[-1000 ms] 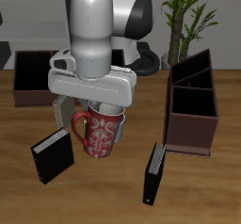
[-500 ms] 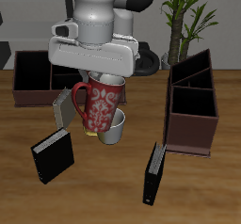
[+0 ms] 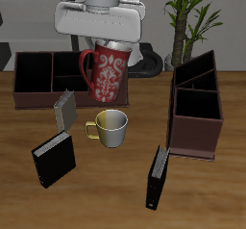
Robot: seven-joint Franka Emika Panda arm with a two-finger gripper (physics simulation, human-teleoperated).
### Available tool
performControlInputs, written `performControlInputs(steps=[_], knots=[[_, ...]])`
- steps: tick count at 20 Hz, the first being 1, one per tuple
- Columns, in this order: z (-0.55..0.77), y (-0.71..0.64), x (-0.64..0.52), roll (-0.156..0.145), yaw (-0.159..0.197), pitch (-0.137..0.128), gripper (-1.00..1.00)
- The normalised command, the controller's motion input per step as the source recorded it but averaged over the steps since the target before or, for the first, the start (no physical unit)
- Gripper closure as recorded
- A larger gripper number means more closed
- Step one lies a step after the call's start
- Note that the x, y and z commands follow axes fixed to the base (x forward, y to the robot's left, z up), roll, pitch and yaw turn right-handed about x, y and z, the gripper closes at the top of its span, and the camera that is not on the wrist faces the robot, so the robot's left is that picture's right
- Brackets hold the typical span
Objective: Place the red mug into the back desk caddy's right compartment
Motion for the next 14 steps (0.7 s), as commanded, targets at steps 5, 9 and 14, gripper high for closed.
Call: performControlInputs(steps=[5, 9, 14], knots=[[0.16, 0.1, -0.48, -0.025, 0.054, 0.021, 1.0], [0.19, -0.07, -0.4, -0.027, 0.033, -0.004, 1.0], [0.02, 0.15, -0.77, 0.017, -0.004, -0.007, 1.0]])
